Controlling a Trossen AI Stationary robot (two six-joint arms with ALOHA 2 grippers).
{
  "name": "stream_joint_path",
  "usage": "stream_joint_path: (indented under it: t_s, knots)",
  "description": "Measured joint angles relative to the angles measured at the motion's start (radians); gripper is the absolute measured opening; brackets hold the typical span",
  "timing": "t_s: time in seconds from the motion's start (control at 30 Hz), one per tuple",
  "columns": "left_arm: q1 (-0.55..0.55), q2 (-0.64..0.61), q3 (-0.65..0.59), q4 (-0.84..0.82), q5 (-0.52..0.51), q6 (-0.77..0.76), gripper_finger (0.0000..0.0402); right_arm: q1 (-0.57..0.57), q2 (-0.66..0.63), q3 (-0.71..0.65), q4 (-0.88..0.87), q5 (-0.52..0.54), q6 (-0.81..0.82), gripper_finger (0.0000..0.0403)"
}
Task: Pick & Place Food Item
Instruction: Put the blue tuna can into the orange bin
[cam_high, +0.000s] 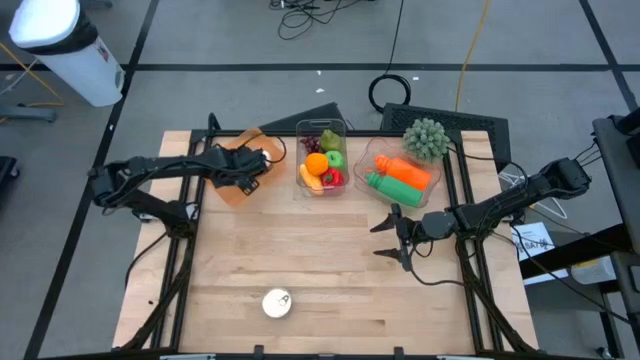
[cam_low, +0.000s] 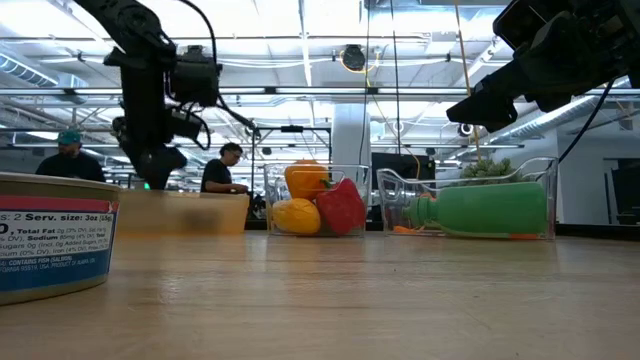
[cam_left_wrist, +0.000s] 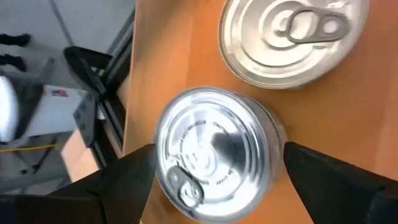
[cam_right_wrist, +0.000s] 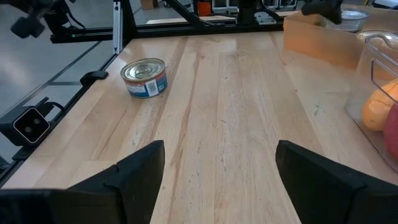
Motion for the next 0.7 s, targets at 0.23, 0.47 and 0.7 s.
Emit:
stream_joint_path:
  t_s: [0.23,0.47,0.7]
  knots:
    - [-0.002,-0.133,0.000,0.004,0.190,-0.108,0.0367,0.000,0.000,0.000,0.000,0.000,0.000,0.0294]
    - [-0.088,-0.215,0.000,0.003,0.571,-0.353,0.0356,0.000,0.000,0.000,0.000,0.000,0.000,0.0294]
    - [-0.361,-0.209,0.000,0.160,0.747,-0.463,0.0360,0.000,0.000,0.000,0.000,-0.003,0.000,0.0294]
